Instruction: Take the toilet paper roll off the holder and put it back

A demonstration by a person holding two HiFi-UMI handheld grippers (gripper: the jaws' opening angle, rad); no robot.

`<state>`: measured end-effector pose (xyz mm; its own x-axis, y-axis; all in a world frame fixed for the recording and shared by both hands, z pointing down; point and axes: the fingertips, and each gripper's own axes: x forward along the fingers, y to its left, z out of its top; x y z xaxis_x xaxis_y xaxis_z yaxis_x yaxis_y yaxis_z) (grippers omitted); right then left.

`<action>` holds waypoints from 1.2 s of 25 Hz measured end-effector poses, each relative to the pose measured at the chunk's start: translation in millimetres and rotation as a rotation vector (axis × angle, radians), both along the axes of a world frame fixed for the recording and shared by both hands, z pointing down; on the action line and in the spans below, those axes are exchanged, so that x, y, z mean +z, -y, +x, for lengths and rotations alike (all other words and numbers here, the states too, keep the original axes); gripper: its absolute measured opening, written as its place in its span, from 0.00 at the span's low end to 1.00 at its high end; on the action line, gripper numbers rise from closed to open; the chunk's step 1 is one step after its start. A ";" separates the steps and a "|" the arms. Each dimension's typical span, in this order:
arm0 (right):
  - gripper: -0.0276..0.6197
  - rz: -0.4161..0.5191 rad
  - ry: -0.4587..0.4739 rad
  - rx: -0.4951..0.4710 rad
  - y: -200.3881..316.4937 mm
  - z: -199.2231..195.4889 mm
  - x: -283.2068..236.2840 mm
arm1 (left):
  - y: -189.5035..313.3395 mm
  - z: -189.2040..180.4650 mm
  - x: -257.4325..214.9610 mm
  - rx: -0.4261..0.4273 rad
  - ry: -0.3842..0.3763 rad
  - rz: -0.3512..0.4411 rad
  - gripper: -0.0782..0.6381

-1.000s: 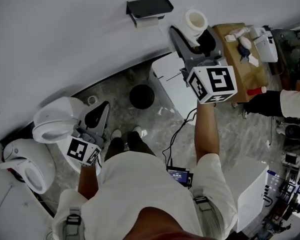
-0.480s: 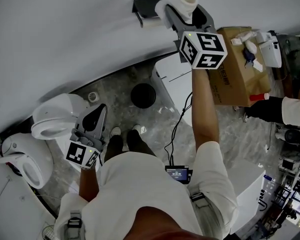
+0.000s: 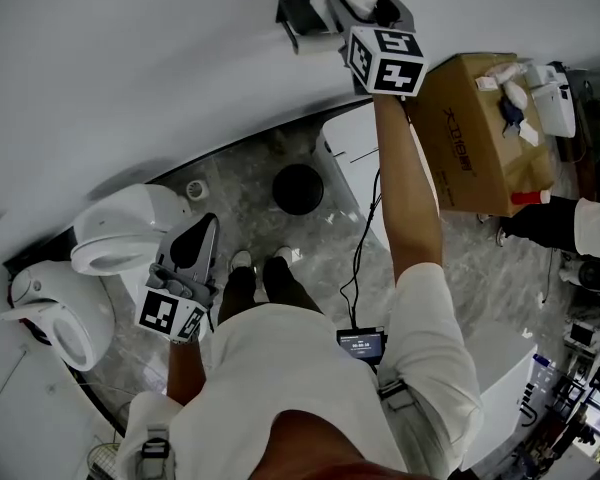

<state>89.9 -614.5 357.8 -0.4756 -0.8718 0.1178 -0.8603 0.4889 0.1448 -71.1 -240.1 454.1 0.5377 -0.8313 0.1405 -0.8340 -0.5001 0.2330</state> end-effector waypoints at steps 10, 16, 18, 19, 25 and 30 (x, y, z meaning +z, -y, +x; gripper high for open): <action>0.50 -0.023 -0.002 0.046 25.7 -12.5 32.9 | 0.5 -8.9 0.4 -0.030 -0.001 0.000 0.11; 0.51 -0.004 -0.005 0.043 25.3 -12.9 31.6 | 2.2 -9.3 0.0 -0.028 -0.002 -0.001 0.11; 0.53 0.003 0.000 0.043 22.9 -12.7 29.0 | 2.0 -9.8 -0.5 -0.026 -0.002 0.001 0.11; 0.55 0.006 0.007 0.043 21.4 -12.0 27.1 | 1.6 -9.8 -0.8 -0.024 -0.002 0.002 0.11; 0.61 0.023 0.038 0.020 4.0 -9.4 9.5 | -0.6 -7.4 -6.6 -0.009 -0.004 0.019 0.11; 0.61 0.078 0.052 -0.027 -45.5 -4.2 -15.2 | -1.0 -2.5 -18.6 0.009 -0.005 0.049 0.11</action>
